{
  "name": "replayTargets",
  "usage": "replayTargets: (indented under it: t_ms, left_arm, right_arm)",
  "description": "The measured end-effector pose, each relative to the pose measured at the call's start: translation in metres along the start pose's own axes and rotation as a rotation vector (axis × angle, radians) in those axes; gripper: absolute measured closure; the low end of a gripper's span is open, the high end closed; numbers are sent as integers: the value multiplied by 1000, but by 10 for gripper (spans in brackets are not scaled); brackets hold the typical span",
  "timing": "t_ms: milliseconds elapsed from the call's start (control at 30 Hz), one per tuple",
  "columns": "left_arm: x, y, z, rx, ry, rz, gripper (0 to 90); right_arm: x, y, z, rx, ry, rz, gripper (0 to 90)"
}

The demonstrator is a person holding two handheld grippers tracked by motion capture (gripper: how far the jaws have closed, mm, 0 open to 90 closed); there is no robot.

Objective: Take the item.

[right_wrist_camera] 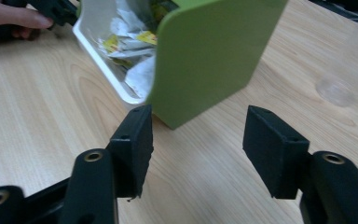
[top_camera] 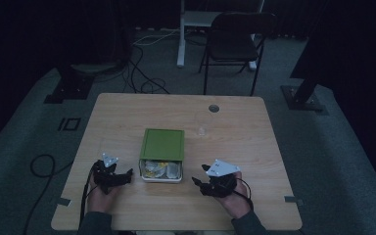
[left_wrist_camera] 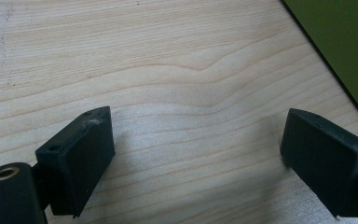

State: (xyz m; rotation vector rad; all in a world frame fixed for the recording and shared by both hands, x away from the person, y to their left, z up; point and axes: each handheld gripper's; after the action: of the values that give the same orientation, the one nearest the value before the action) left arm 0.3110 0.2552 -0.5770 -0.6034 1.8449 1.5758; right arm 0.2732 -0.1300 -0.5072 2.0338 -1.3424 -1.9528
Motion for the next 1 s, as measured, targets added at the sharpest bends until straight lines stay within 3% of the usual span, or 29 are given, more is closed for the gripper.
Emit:
replayTargets:
  t_ms: [333,500,800,1000]
  left_arm:
    - [0,0,0,0,0,0,105]
    - [0,0,0,0,0,0,105]
    - [0,0,0,0,0,0,105]
    - [0,0,0,0,0,0,105]
  right_arm:
    - [-10,-3,11,-35,43,-15,483]
    - [-16,-8,18,-89,47,-31,546]
    - [-25,-17,28,-131,66,-49,554]
    - [-30,-33,37,-164,81,-43,554]
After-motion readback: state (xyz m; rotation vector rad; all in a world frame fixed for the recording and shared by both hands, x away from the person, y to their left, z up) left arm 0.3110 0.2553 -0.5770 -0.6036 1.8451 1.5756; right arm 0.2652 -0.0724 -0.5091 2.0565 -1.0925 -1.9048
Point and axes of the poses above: each handheld gripper's, and its own axes: y roughly backward along the jaws, x roughly out of its underside, z roughly to its left, and after that the axes turned 9 degrees about y, right-handed
